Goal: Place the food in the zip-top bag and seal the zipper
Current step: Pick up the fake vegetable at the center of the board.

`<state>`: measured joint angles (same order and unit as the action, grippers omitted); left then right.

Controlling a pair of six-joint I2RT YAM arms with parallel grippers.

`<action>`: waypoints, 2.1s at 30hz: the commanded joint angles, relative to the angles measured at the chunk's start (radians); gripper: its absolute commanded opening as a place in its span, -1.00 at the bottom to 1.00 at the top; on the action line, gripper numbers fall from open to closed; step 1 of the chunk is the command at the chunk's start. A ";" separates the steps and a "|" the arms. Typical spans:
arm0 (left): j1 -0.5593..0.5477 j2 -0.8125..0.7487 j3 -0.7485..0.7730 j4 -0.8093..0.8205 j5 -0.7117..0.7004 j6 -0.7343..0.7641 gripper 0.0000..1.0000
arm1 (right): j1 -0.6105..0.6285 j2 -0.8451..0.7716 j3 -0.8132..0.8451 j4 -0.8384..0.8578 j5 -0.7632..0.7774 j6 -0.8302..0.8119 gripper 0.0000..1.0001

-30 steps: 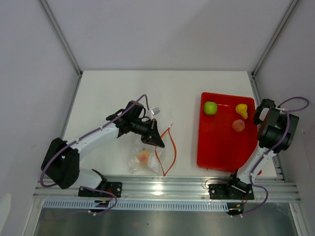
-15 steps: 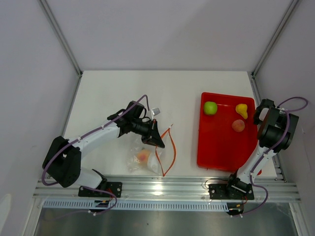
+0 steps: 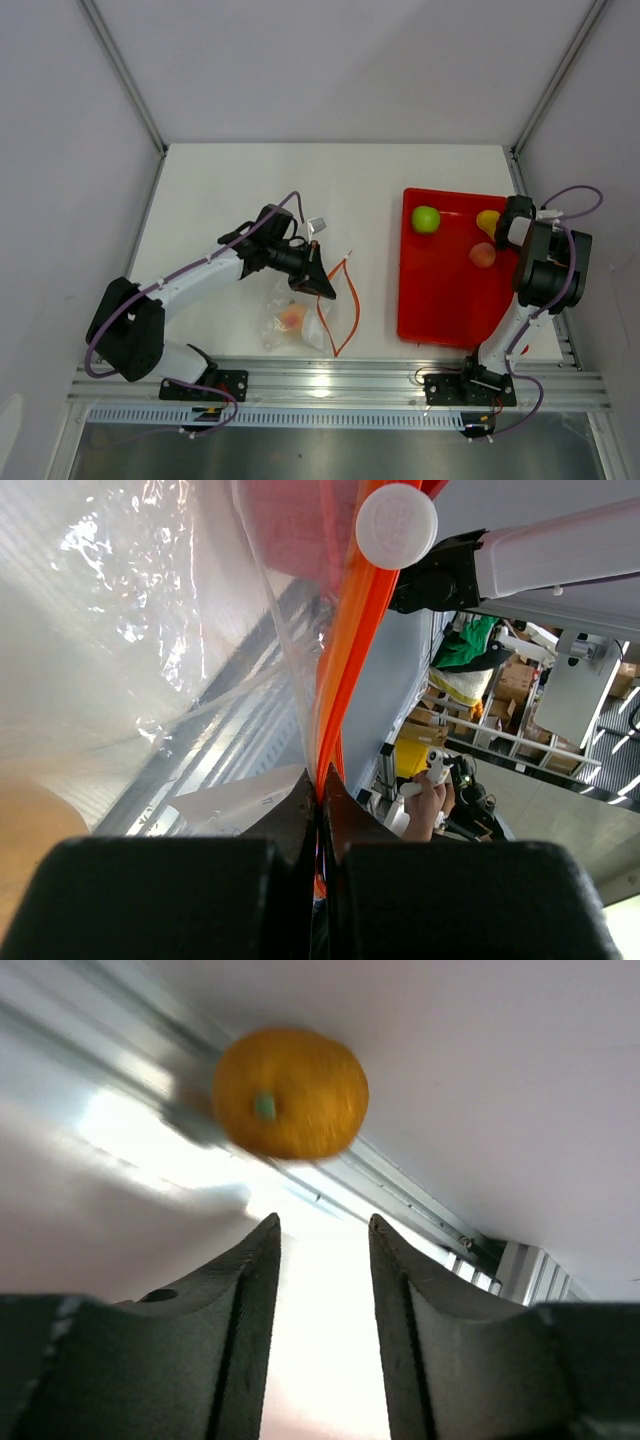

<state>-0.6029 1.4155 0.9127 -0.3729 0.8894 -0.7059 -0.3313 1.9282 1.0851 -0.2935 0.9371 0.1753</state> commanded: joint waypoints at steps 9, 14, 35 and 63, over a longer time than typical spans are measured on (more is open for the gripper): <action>-0.003 -0.061 -0.024 0.063 0.031 -0.020 -0.99 | 0.100 -0.155 -0.034 -0.032 0.068 0.024 -0.63; -0.005 -0.073 -0.023 0.062 0.031 -0.020 -0.99 | 0.069 -0.115 -0.017 0.014 0.022 -0.031 0.03; -0.005 -0.004 0.034 0.035 0.034 0.008 -0.99 | -0.046 0.070 0.108 0.105 -0.107 -0.134 0.51; -0.005 0.085 0.086 0.002 0.045 0.040 -0.96 | -0.104 0.180 0.164 0.129 -0.172 -0.148 0.66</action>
<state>-0.6033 1.4960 0.9535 -0.3756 0.9028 -0.6960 -0.4297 2.0647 1.2423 -0.1368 0.8040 0.0143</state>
